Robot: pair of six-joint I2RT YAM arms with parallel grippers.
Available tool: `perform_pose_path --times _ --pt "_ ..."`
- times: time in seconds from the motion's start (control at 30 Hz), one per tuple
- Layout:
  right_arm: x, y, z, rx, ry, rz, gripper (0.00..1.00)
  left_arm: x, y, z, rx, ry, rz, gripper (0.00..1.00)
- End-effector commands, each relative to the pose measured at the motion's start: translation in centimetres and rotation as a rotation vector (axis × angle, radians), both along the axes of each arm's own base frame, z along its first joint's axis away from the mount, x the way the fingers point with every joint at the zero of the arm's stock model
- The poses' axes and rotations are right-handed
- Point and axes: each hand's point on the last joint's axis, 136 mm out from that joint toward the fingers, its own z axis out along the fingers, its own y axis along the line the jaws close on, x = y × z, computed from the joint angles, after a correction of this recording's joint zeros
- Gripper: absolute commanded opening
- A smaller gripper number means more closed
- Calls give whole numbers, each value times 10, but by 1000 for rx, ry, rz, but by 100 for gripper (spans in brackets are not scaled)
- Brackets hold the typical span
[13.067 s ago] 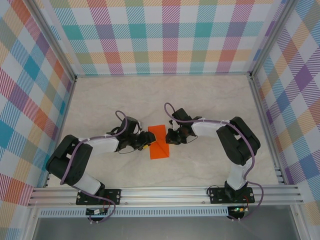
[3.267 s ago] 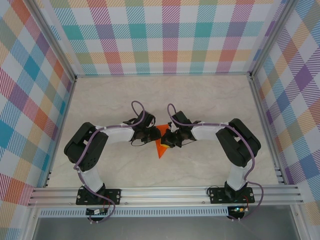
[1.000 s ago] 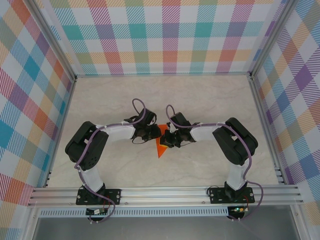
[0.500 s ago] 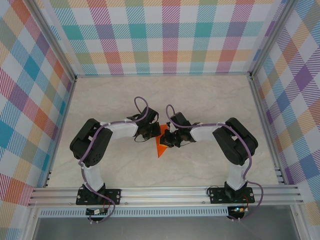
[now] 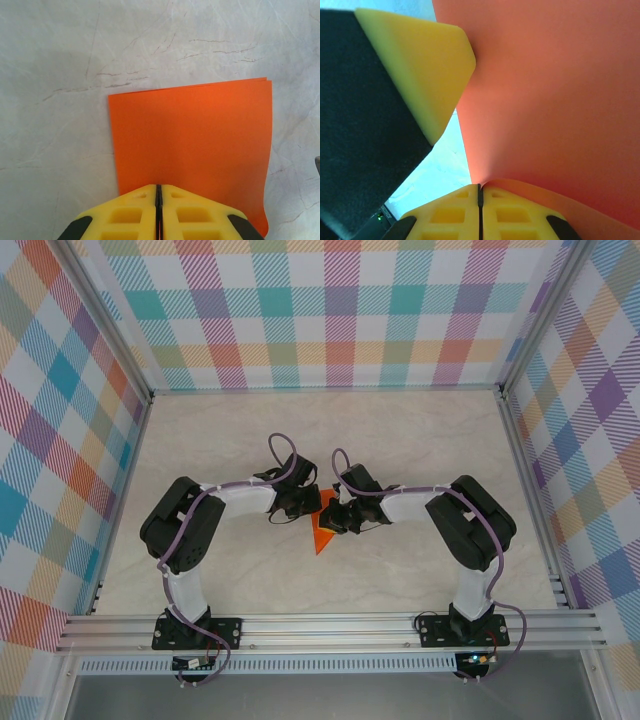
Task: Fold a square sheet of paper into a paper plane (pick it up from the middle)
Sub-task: Third fold the triangle at the center of the table.
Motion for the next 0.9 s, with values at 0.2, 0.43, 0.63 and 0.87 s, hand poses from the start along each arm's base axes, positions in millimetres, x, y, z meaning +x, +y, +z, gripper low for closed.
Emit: perform_pose_path --times 0.2,0.43,0.63,0.87 --pt "7 4 5 14 -41 5 7 -12 6 -17 25 58 -15 10" --pt "5 3 -2 0 -28 16 7 -13 5 -15 20 58 -17 10" --pt "2 -1 -12 -30 -5 12 7 -12 6 -8 18 46 -16 10" --pt "2 -4 -18 -50 7 1 10 -2 11 17 19 -4 18 12"
